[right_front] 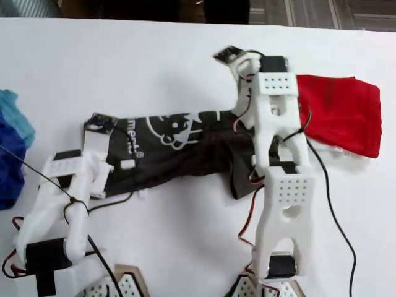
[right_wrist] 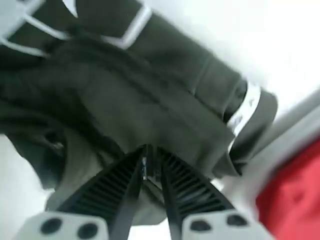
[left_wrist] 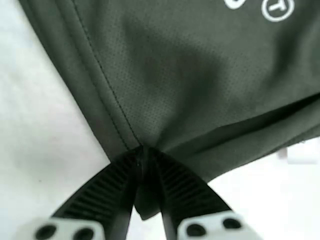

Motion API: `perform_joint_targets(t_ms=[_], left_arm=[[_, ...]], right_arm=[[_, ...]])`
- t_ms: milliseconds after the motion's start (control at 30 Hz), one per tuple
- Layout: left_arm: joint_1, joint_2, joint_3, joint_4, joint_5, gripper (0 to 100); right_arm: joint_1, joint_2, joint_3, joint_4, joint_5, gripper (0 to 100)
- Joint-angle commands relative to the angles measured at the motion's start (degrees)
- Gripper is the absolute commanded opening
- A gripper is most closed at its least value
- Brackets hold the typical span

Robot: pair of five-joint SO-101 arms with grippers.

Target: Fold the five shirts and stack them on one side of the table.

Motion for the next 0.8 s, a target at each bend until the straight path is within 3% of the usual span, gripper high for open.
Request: perform_joint_targets(t_ms=[0, 467, 600, 767], left_arm=[[-0.18, -0.35, 0.04, -1.49, -0.44, 3], [-0.18, -0.35, 0.04, -1.49, -0.44, 3], [-0.18, -0.35, 0.04, -1.49, -0.44, 3], [-0.18, -0.35, 0.04, -1.49, -0.44, 3]], right_arm=[[2.24, 0.4, 0.18, -3.38, 0.97, 2.0], [4.44, 7.08, 0.09, -22.64, 0.53, 2.0], [4.44, 5.41, 0.09, -21.93, 0.44, 2.0], [3.82, -0.92, 0.18, -13.76, 0.44, 2.0]])
